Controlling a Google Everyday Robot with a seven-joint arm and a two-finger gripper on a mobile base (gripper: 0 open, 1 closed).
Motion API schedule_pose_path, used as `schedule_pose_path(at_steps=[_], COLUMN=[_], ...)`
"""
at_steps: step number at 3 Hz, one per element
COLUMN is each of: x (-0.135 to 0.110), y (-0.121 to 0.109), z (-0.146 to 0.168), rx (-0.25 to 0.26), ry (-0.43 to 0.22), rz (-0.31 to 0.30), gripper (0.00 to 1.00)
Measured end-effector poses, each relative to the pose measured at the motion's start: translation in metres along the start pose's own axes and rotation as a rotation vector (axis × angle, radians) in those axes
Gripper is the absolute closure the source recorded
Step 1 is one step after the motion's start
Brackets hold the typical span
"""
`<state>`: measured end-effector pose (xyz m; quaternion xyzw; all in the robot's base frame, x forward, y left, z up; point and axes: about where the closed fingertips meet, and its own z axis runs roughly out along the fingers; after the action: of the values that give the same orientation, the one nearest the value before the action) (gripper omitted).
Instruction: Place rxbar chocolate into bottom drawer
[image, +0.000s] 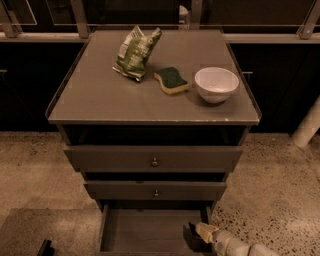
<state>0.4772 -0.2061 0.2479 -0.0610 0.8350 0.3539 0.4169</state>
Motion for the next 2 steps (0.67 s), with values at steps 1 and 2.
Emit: schedule_pose_path(at_steps=[1,2], x=[0.0,0.0], y=[0.0,0.0], z=[0.0,0.0], rx=[0.0,0.0], ry=[0.0,0.0], rz=[0.0,0.0], gripper=[0.57,0.34])
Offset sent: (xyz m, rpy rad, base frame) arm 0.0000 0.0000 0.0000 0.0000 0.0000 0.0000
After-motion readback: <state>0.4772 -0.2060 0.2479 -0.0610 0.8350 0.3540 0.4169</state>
